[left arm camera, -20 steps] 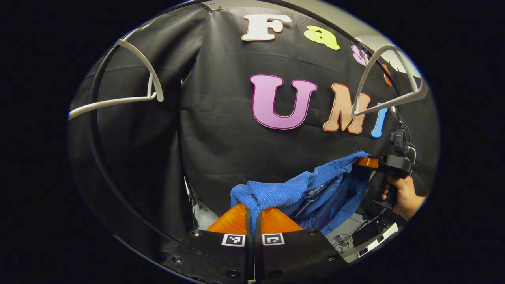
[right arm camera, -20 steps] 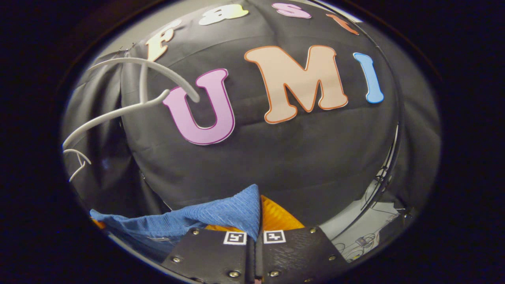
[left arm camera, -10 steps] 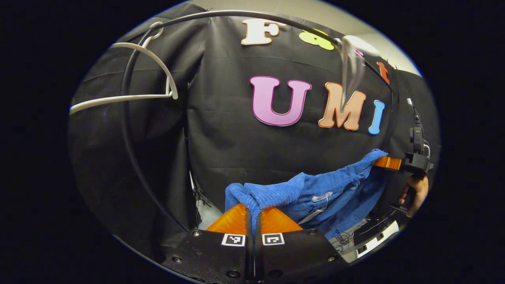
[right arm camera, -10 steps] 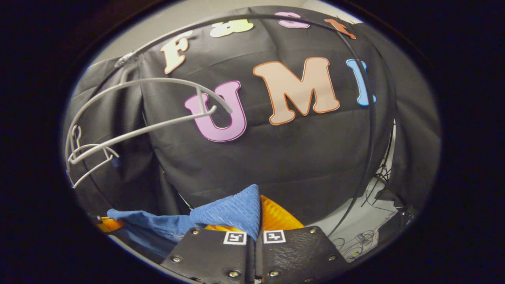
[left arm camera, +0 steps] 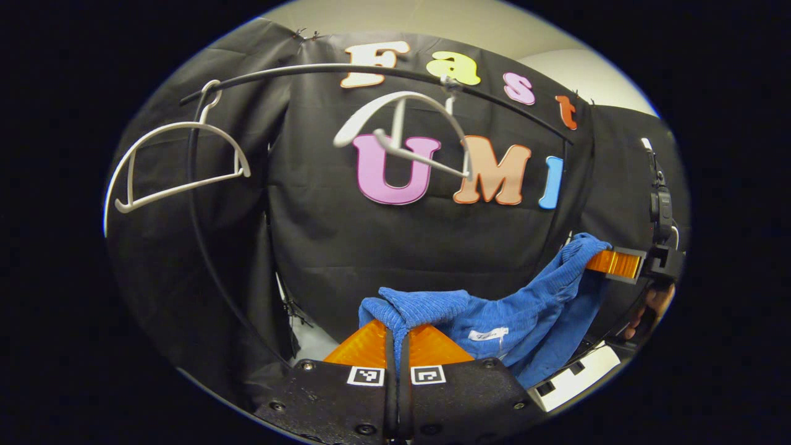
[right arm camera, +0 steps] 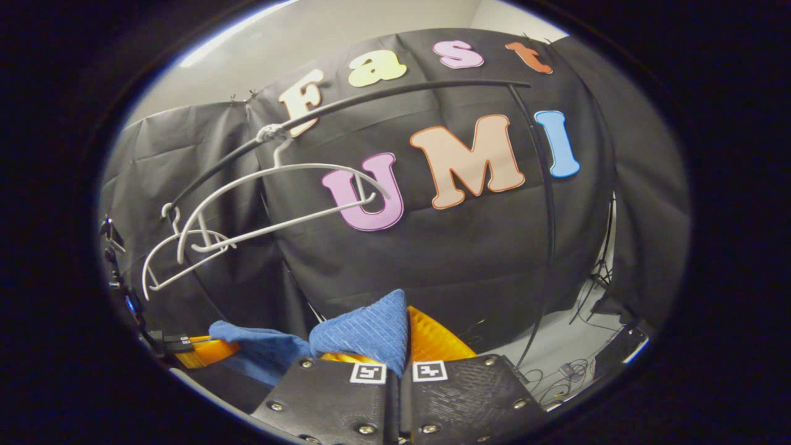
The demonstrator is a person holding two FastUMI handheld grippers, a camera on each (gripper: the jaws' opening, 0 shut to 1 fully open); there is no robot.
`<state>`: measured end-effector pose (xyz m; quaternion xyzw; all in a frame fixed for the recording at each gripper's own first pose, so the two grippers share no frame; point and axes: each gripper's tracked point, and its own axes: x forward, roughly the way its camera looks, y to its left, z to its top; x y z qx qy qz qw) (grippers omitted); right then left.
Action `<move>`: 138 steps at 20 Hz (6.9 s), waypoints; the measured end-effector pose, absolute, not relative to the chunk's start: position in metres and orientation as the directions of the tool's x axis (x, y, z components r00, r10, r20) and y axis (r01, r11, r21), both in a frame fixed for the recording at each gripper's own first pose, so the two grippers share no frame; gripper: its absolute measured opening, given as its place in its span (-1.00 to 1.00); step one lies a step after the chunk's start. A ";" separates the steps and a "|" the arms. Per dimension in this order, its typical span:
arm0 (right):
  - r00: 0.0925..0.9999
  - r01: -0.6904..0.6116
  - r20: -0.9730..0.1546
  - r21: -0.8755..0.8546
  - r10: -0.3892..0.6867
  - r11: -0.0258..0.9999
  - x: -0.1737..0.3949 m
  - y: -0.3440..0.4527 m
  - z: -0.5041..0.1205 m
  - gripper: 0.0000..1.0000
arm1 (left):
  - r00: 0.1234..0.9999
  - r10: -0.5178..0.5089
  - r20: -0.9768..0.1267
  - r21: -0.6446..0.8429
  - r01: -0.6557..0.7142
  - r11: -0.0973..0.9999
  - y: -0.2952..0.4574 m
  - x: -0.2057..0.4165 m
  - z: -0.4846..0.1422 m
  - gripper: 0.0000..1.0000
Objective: Grasp the clothes on the hanger with both hands and then place them into the laundry hamper below.
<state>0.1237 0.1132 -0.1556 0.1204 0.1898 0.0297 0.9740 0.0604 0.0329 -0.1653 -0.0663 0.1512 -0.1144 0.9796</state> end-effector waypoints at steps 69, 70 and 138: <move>0.356 0.086 -0.933 0.094 0.058 0.992 0.228 0.148 -0.620 -0.90 | 0.485 -0.156 -0.861 -0.097 0.144 0.985 -0.085 0.238 -0.586 -0.92; 0.351 0.087 -0.935 0.093 0.057 0.992 0.228 0.146 -0.619 -0.86 | 0.483 -0.157 -0.861 -0.098 0.146 0.984 -0.083 0.236 -0.587 -0.93; 0.988 0.112 -0.114 0.100 -0.100 0.989 0.009 0.040 -0.044 0.86 | 0.982 -0.187 -0.027 0.036 0.188 0.981 -0.011 0.053 -0.017 0.92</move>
